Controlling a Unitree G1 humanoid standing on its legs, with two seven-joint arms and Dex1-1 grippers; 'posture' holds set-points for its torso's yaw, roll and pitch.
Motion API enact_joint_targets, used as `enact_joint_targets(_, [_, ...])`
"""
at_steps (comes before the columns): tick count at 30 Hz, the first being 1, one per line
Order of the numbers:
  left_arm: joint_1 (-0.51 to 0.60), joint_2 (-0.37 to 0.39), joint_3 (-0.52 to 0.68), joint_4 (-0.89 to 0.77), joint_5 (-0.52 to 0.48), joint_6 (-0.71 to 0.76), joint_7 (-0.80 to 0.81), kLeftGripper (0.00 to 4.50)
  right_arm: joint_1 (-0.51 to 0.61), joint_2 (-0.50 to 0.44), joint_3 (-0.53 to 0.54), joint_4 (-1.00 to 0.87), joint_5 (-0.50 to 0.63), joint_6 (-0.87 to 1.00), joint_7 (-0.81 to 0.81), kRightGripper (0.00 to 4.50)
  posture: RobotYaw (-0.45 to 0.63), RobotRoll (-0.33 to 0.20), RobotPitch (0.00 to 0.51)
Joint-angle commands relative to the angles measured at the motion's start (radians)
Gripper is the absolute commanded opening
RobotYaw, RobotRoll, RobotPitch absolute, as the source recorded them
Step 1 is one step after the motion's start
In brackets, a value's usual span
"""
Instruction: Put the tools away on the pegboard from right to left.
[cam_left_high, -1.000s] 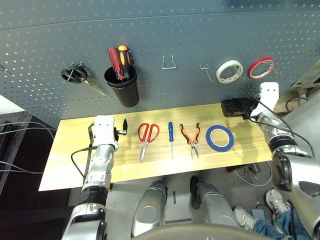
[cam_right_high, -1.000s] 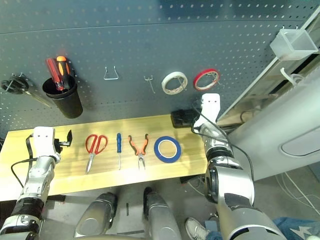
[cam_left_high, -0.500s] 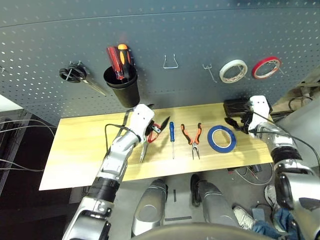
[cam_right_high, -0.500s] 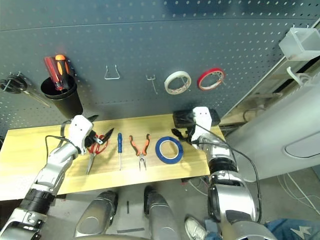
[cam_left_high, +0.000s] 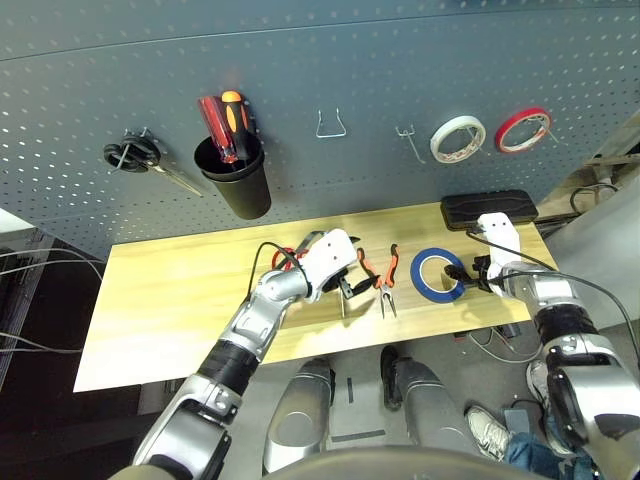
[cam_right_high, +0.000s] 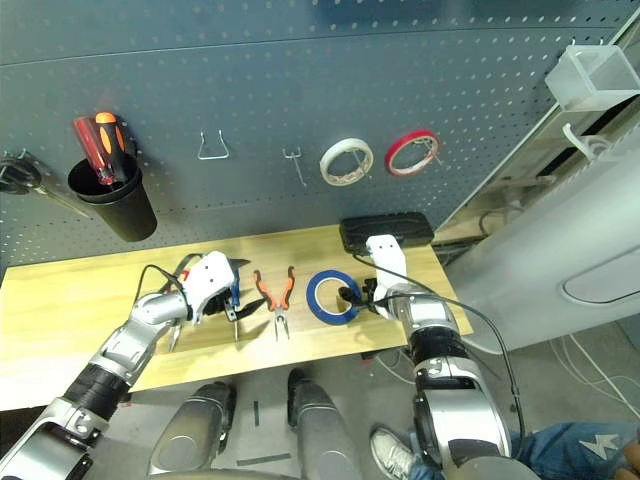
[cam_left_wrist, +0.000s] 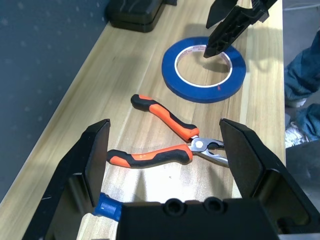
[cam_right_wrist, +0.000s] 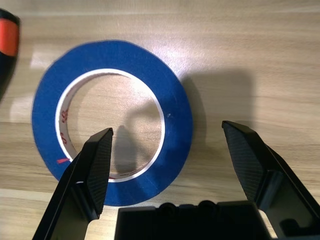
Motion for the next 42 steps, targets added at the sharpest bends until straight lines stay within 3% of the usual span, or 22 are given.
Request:
enact_joint_targets(1, [0.004, -0.003, -0.026, 0.032, 0.023, 0.013, -0.019, 4.47, -0.034, 0.019, 0.021, 0.091, -0.030, -0.022, -0.019, 4.50, 0.13, 0.000, 0.220])
enact_joint_targets(3, [0.008, 0.001, -0.031, 0.030, 0.028, 0.018, -0.029, 4.47, -0.054, 0.027, 0.029, 0.126, -0.044, -0.034, -0.025, 4.50, 0.14, 0.000, 0.219])
enact_joint_targets(6, [0.018, 0.006, -0.028, 0.013, 0.027, 0.029, -0.035, 4.50, -0.080, 0.040, 0.036, 0.159, -0.057, -0.046, -0.027, 3.87, 0.15, 0.000, 0.213])
enact_joint_targets(15, [0.032, 0.022, -0.009, 0.002, 0.022, 0.038, -0.024, 4.50, -0.090, 0.040, 0.028, 0.187, -0.059, -0.068, -0.037, 0.76, 0.15, 0.000, 0.189])
enact_joint_targets(20, [0.055, 0.033, 0.018, -0.041, 0.016, 0.011, 0.007, 4.50, -0.024, 0.010, 0.006, 0.034, -0.039, -0.072, -0.035, 0.68, 0.14, 0.000, 0.179])
enact_joint_targets(25, [0.080, 0.027, 0.086, -0.107, -0.014, -0.041, 0.065, 4.50, 0.159, -0.034, 0.018, -0.375, -0.033, -0.072, 0.002, 0.68, 0.14, 0.000, 0.179])
enact_joint_targets(30, [0.108, 0.010, 0.143, -0.173, -0.059, -0.122, 0.111, 4.50, 0.290, -0.077, 0.030, -0.682, -0.055, -0.259, 0.010, 0.68, 0.13, 0.000, 0.180])
enact_joint_targets(42, [0.102, -0.007, 0.172, -0.230, -0.103, -0.298, 0.135, 4.50, 0.282, -0.098, 0.051, -0.713, -0.128, -0.766, -0.018, 0.68, 0.14, 0.000, 0.179])
